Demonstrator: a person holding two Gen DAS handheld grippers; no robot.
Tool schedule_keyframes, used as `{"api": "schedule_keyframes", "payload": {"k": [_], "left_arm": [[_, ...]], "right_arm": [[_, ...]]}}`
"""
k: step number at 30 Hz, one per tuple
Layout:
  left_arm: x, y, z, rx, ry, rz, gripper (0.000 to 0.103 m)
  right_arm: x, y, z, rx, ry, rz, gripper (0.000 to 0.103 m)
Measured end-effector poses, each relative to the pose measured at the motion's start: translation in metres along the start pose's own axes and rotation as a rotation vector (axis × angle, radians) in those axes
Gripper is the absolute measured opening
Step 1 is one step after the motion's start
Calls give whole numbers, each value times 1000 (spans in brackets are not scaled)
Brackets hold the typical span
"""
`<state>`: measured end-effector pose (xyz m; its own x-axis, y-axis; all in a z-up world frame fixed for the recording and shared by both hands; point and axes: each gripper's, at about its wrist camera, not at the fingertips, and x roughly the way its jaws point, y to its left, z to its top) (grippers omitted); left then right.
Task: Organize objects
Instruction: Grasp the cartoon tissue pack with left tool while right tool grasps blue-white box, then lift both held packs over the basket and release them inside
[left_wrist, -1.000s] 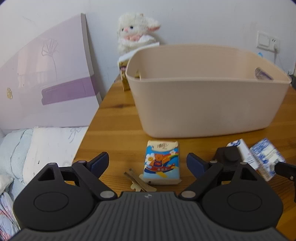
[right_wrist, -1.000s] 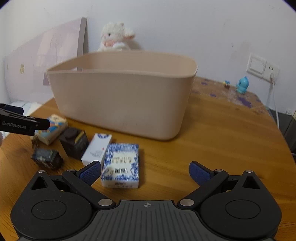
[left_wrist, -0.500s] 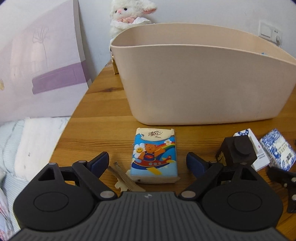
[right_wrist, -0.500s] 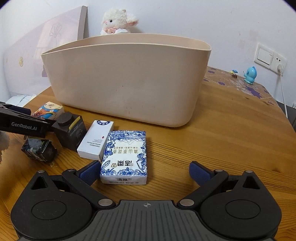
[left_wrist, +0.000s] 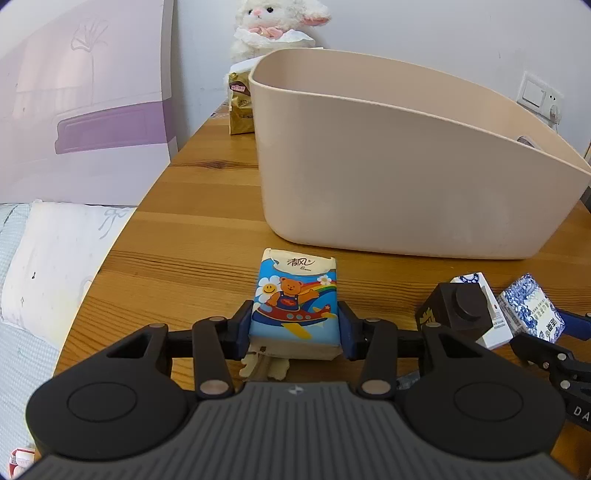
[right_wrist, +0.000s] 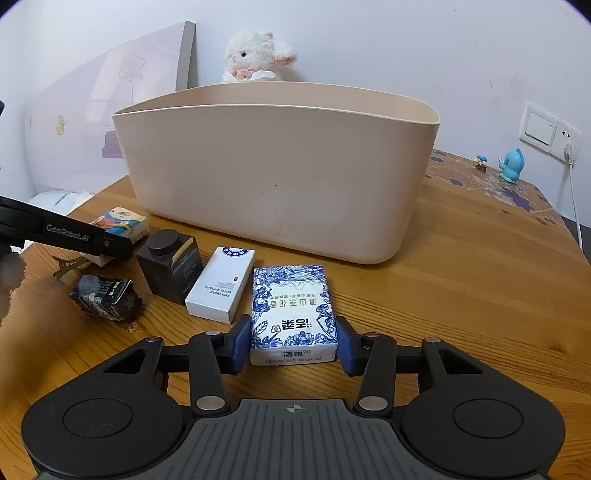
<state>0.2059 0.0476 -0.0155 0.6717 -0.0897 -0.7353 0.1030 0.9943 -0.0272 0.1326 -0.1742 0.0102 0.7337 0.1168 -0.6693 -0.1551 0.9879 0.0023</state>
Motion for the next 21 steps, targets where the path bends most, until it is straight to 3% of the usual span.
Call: {"api": "schedule_keyframes", "payload": {"k": [10,21], "left_arm": [[-39,3,-4,-36,-101,7,48],[-98,-4,-3,-61,-236,11,48]], "right_arm": [[-20,-7,-3,38,-23,13,43],[-81,-21,15,71,-179,14,43]]}}
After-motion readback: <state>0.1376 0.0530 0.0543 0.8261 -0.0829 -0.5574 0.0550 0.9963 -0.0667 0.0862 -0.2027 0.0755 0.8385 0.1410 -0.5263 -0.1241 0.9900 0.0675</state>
